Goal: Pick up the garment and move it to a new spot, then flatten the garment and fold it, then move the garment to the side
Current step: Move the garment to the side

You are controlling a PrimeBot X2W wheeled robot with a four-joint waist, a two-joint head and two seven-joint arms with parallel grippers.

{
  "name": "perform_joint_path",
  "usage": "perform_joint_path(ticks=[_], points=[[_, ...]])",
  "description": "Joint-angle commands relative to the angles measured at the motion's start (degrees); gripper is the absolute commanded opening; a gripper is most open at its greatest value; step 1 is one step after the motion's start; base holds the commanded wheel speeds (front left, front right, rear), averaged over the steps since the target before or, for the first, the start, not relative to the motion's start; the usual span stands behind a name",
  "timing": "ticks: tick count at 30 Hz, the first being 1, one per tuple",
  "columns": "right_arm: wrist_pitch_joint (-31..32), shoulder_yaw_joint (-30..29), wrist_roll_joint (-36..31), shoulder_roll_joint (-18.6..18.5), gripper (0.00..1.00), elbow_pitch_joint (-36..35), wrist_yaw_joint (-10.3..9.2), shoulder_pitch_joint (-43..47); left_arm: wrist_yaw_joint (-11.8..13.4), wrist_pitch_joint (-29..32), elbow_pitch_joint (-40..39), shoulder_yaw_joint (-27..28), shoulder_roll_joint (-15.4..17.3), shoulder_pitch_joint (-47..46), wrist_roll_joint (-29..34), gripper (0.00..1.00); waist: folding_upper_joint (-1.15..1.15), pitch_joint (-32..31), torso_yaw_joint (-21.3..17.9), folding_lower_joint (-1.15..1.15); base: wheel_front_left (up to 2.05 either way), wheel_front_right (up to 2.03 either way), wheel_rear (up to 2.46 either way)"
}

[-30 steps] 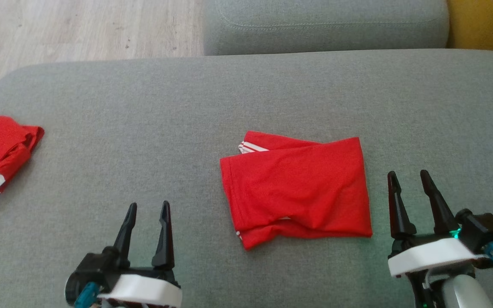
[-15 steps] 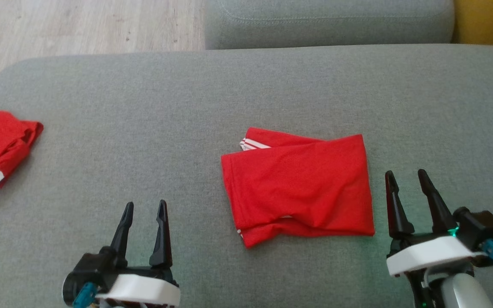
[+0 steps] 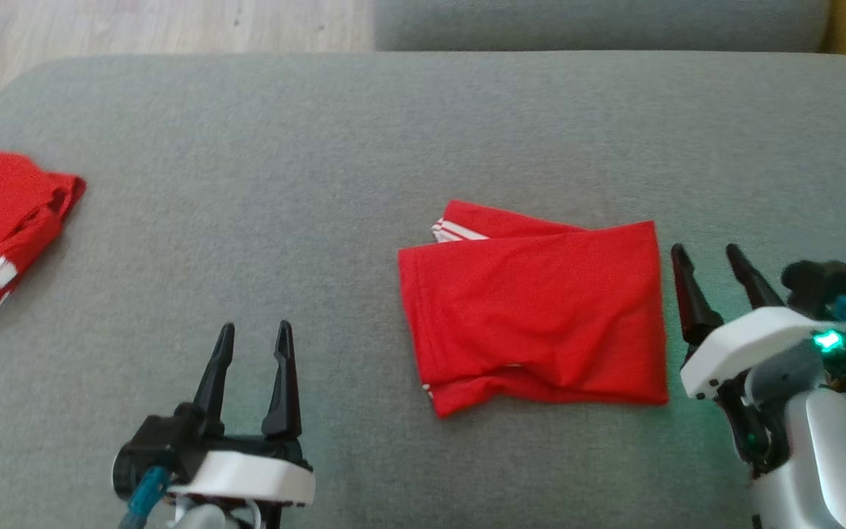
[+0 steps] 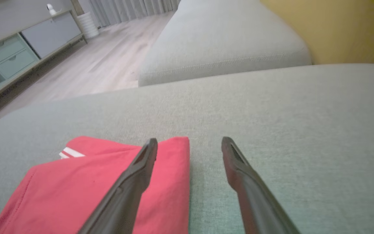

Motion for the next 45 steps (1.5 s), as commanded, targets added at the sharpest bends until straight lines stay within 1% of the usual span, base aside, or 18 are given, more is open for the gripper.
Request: perform_joint_path(ticks=[1,6,11,12,13,14,15,16,21,24,29,33,34,37,40,41,45], points=[[1.4,1.2,-0.3,-0.4,1.0,-0.9,0.43,-2.4,-0.3,-0.7,-1.6,2.1,-0.1,-2.6,0.5,1.0,0.0,0.9,1.0,-0.01,0.0,0.0,0.0],[6.7,1.3,0.3,-1.6,1.0,3.8,0.43,-4.6,-0.8,-0.7,-1.4,2.9,-0.7,-3.5,1.0,1.0,0.0,2.7,3.1,-0.01,0.0,0.0,0.0],[9.4,2.0,1.4,-2.1,1.0,7.8,0.43,-5.9,-1.5,-0.7,-1.4,3.5,-1.4,-4.1,1.8,1.0,0.0,4.1,4.4,-0.01,0.0,0.0,0.0],[9.7,2.2,1.9,-2.1,0.79,8.3,0.43,-6.1,-1.6,-0.7,-1.4,3.6,-1.5,-4.1,1.9,1.0,0.0,4.3,4.5,-0.01,0.0,0.0,0.0],[9.9,2.3,2.4,-2.1,0.49,8.6,0.43,-6.4,-1.6,-0.7,-1.5,3.7,-1.6,-4.2,2.1,1.0,0.0,4.5,4.5,-0.01,0.0,0.0,0.0],[10.0,2.4,2.6,-2.2,0.33,8.8,0.43,-6.6,-1.6,-0.7,-1.6,3.8,-1.7,-4.2,2.3,1.0,0.0,4.6,4.5,-0.01,0.0,0.0,0.0],[9.9,2.5,2.8,-2.3,0.13,8.9,0.43,-6.8,-1.7,-0.7,-1.6,3.7,-1.8,-4.2,2.5,1.0,0.0,4.8,4.3,-0.01,0.0,0.0,0.0],[9.7,2.4,2.9,-2.4,0.0,9.0,0.43,-7.1,-1.9,-0.7,-1.6,3.6,-1.9,-4.3,2.7,1.0,0.0,5.0,4.1,-0.01,0.0,0.0,0.0],[7.7,1.8,3.0,-2.9,0.0,9.1,0.43,-9.1,-2.5,-0.7,-1.4,2.8,-2.2,-5.2,3.5,1.0,0.0,5.8,1.5,-0.01,0.0,0.0,0.0],[6.6,1.1,2.5,-3.4,0.0,8.6,0.43,-10.7,-2.9,-0.7,-1.5,2.4,-2.2,-6.0,3.8,1.0,0.0,6.8,-1.4,-0.01,0.0,0.0,0.0],[5.6,-0.9,2.3,-4.2,0.0,7.4,0.43,-13.0,-3.2,-0.3,-1.9,1.9,-1.7,-7.6,4.5,1.0,0.0,8.5,-8.0,-0.01,0.0,0.0,0.0],[5.1,-2.3,2.3,-4.5,0.0,6.3,0.43,-14.4,-3.1,0.7,-2.7,1.6,-0.8,-8.7,5.1,1.0,0.0,10.0,-14.0,-0.01,0.0,0.0,0.0],[4.9,-2.8,2.4,-4.7,0.0,6.0,0.43,-15.0,-3.1,1.3,-3.0,1.5,-0.4,-9.3,5.4,1.0,0.0,10.6,-16.7,-0.01,0.0,0.0,0.0],[4.5,-3.1,2.6,-4.7,0.0,6.1,0.43,-15.9,-3.1,2.3,-3.6,1.2,0.3,-10.1,5.8,1.0,0.0,11.6,-20.4,-0.01,0.0,0.0,0.0],[4.0,-3.2,2.7,-4.4,0.0,6.2,0.43,-16.8,-3.1,3.4,-4.3,0.9,1.0,-10.6,6.2,1.0,0.0,12.5,-23.2,-0.01,0.0,0.0,0.0],[4.0,-3.2,2.7,-4.4,0.0,6.2,0.43,-16.8,-3.1,3.4,-4.3,0.9,1.0,-10.6,6.2,1.0,0.0,12.5,-23.2,-0.01,0.0,0.0,0.0],[3.3,-2.7,2.8,-3.8,0.0,6.6,0.43,-17.8,-2.9,4.6,-5.2,0.5,1.7,-10.9,6.6,1.0,0.0,13.4,-25.6,-0.01,0.0,0.0,0.0]])
